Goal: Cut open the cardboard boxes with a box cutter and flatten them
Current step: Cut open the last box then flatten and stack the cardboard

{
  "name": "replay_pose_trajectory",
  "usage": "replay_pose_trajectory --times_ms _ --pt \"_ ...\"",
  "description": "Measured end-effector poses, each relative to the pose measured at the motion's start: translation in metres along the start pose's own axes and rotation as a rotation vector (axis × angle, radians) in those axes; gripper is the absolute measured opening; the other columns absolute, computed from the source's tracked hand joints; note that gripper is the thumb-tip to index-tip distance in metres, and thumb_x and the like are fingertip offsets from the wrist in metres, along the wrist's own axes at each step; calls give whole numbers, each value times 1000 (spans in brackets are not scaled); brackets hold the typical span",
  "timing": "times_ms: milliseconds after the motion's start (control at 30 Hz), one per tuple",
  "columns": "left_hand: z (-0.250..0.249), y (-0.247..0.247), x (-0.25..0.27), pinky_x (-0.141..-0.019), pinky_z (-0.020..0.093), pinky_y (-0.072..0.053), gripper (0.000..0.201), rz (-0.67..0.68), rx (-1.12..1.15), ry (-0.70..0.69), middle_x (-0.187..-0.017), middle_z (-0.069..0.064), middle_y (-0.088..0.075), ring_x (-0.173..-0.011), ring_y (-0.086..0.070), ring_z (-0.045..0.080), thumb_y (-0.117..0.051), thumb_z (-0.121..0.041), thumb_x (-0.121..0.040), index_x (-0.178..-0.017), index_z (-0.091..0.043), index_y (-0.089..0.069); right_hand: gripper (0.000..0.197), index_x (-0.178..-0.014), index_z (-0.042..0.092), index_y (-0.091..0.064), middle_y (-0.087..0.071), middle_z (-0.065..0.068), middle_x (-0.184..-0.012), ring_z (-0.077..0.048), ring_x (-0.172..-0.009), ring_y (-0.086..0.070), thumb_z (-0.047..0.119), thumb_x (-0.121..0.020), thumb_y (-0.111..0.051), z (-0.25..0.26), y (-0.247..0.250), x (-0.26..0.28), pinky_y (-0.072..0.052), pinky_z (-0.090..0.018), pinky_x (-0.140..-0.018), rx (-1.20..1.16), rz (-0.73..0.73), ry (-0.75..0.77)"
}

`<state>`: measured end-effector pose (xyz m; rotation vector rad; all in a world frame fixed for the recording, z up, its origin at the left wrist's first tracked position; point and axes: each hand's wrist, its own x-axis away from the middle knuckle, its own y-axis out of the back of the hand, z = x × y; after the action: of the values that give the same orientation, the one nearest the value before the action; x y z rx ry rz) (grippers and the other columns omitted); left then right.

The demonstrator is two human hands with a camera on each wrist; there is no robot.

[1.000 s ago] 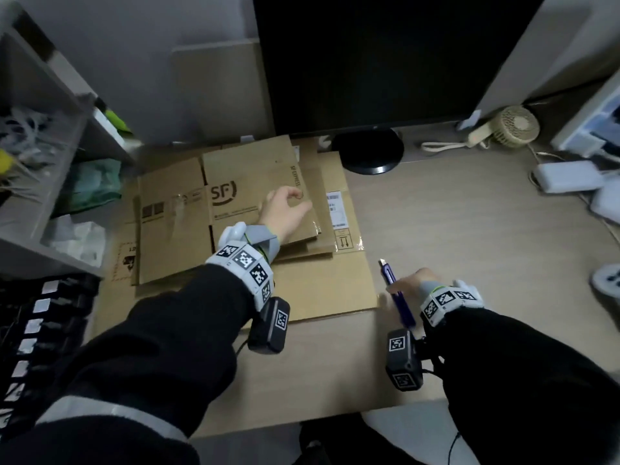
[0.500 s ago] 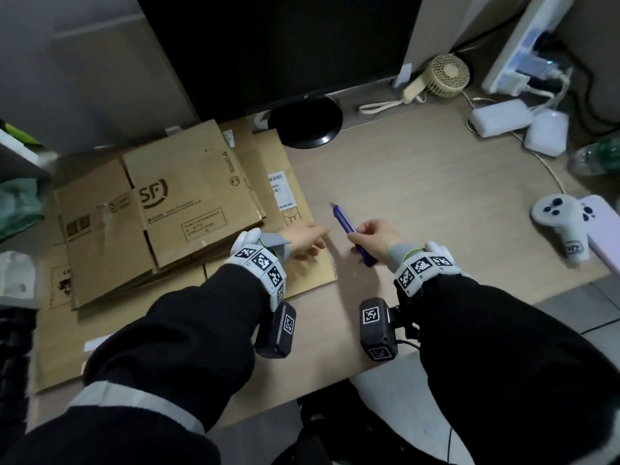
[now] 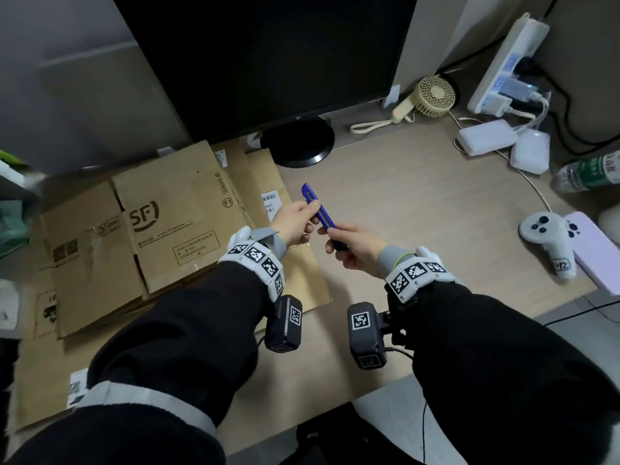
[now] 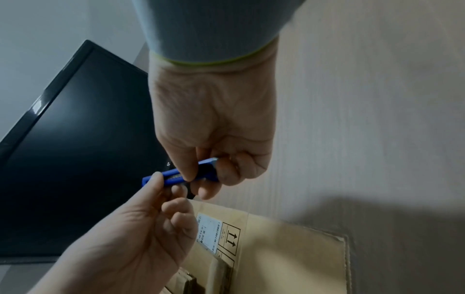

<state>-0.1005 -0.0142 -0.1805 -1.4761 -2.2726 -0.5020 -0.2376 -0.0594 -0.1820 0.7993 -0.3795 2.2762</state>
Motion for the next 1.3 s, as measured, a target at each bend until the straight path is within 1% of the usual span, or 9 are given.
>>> replay_pose_trajectory --times_ms 267,400,567,700,800,867,1000,1167,1300 --pt "-21 5 -24 -43 15 -32 28 -15 44 -8 -70 -1 -45 -53 -37 7 -44 -26 -101 -77 -13 -50 17 -99 14 -53 -52 -2 -67 -11 -50 -30 22 -100 -38 34 6 -20 -20 -22 -48 121 -100 -45" --pt "-42 -3 -48 -48 17 -36 20 -6 -6 -38 -74 -2 -51 -58 -43 8 -48 -24 -99 -82 -15 -53 14 -86 19 -43 -57 -3 -71 -13 -51 -33 15 -98 -38 52 33 -38 -21 -23 -49 96 -179 -30" --pt "-67 -41 -87 -55 21 -41 15 12 -48 -30 -79 -4 -56 -62 -51 8 -48 -25 -99 -87 -18 -54 22 -76 22 -43 -50 2 -75 -10 -51 -43 15 -97 -43 67 86 -58 -22 -20 -50 148 -258 -23" --pt "-90 -92 -134 -58 22 -43 15 24 23 20 -81 -5 -58 -66 -54 7 -48 -27 -99 -87 -21 -54 12 -86 19 -49 -44 3 -71 -9 -51 -43 14 -96 -45 88 157 -84 -24 -18 -45 191 -348 -20" --pt "-97 -108 -155 -52 20 -42 20 -8 124 68 -79 -3 -58 -61 -53 6 -47 -26 -100 -83 -17 -54 16 -79 17 -51 -45 0 -68 -10 -51 -43 13 -94 -51 105 192 -105 -25 -13 -31 232 -386 19" --pt "-98 -108 -169 -48 17 -42 26 -101 190 108 -74 -2 -57 -53 -53 2 -45 -26 -101 -79 -14 -54 22 -73 19 -50 -48 -1 -68 -10 -51 -44 13 -93 -55 114 204 -132 -27 -13 -30 254 -346 38" --pt "-89 -85 -187 -50 16 -47 24 -262 283 161 -78 -4 -61 -58 -57 2 -45 -26 -101 -83 -16 -55 29 -68 19 -49 -50 -6 -68 -7 -42 -42 3 -92 -50 126 192 -179 -33 -15 -41 296 -235 55" --pt "-74 -45 -201 -60 25 -48 21 -392 333 231 -80 -5 -63 -66 -58 6 -47 -29 -100 -86 -17 -56 28 -66 21 -52 -52 -2 -59 -16 -55 -48 0 -85 -55 132 158 -233 -44 -29 -64 402 -168 57" --pt "-60 -18 -212 -60 25 -49 26 -460 326 323 -81 -4 -63 -66 -58 8 -45 -34 -101 -85 -17 -56 21 -85 22 -66 -63 -6 -80 -22 -77 -57 5 -82 -56 133 131 -269 -51 -36 -85 462 -70 66"
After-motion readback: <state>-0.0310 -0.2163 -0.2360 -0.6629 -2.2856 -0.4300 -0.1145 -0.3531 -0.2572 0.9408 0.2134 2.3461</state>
